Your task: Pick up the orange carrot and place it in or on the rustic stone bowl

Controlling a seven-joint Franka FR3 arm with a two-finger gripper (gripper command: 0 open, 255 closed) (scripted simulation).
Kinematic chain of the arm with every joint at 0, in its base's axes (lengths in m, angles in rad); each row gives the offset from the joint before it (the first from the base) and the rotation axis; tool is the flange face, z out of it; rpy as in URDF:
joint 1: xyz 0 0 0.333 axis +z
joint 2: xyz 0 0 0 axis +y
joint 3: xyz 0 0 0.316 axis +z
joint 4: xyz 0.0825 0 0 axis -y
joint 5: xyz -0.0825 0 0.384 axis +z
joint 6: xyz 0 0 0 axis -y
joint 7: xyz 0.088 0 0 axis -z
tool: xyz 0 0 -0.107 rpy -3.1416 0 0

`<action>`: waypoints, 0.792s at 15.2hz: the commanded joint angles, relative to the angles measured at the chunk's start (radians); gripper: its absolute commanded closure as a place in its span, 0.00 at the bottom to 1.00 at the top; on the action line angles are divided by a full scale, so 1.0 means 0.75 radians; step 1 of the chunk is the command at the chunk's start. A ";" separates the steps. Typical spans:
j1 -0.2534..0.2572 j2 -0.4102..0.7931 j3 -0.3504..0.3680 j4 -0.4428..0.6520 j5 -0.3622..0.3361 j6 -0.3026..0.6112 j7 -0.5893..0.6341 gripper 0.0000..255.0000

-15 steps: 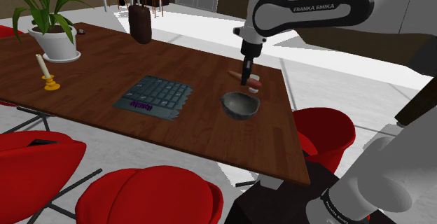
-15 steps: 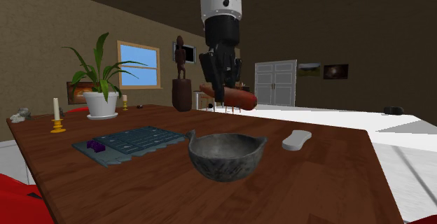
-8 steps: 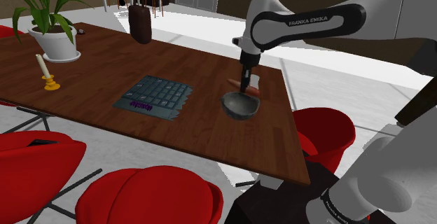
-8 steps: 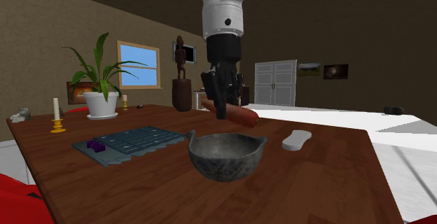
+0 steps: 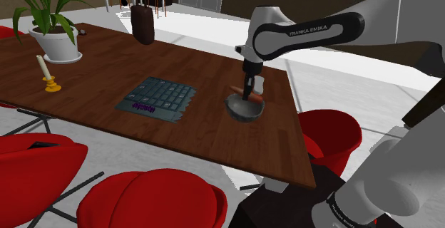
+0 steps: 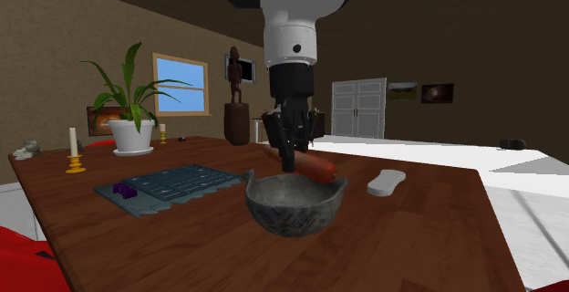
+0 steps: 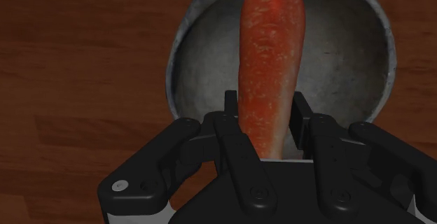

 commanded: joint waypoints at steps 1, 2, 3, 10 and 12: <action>0.000 0.000 0.000 0.000 0.000 0.001 0.000 1.00; 0.000 0.000 0.000 0.000 0.000 0.001 0.000 1.00; 0.000 0.000 0.000 0.000 0.000 0.001 0.000 1.00; 0.000 0.000 0.000 0.000 0.000 0.001 0.000 0.00; 0.001 -0.021 0.001 0.067 0.003 -0.088 -0.002 0.00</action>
